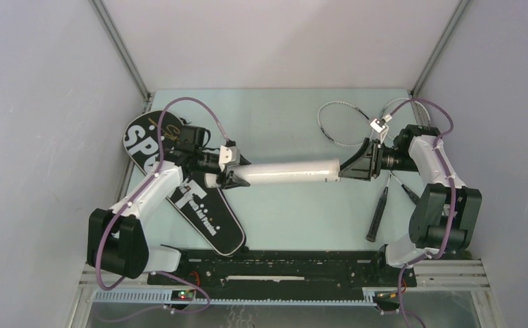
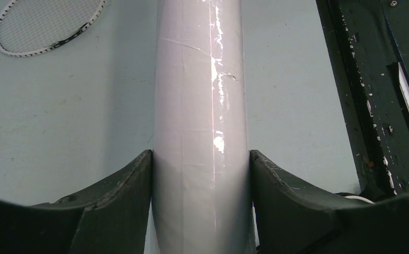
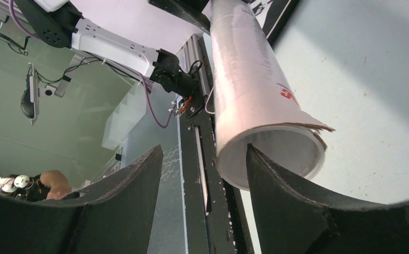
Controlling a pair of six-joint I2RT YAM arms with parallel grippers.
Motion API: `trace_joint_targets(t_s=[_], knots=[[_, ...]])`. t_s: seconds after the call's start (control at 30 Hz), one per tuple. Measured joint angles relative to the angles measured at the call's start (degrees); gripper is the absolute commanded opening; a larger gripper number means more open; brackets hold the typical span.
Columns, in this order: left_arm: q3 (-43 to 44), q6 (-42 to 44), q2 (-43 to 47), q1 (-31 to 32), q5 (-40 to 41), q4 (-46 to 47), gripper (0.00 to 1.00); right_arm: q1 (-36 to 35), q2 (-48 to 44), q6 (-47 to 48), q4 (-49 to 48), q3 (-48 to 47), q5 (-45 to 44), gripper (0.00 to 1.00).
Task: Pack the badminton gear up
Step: Close the lid on the shuttle tube, then place the shuttle tube at the center of the board.
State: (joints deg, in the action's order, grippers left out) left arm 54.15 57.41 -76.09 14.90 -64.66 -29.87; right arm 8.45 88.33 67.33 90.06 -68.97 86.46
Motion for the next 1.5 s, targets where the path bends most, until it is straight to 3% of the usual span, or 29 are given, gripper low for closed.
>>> trace_joint_targets(t_s=[0.2,0.87,1.23,1.5], knots=[[2.16,0.09,-0.87,0.37,-1.57,-0.26,0.21,2.91,2.43,0.35,0.04,0.0,-0.48,0.69],[2.67,0.11,-1.77,0.48,-1.77,-0.92,0.22,2.23,3.89,0.98,-0.46,0.0,-1.31,0.7],[6.21,1.51,-6.19,0.68,-0.61,-1.62,0.18,9.77,3.82,0.9,-0.28,-1.66,-1.99,0.7],[7.28,-3.52,-8.72,0.5,4.59,2.97,0.27,13.44,2.47,0.72,-0.28,-3.1,-2.47,0.7]])
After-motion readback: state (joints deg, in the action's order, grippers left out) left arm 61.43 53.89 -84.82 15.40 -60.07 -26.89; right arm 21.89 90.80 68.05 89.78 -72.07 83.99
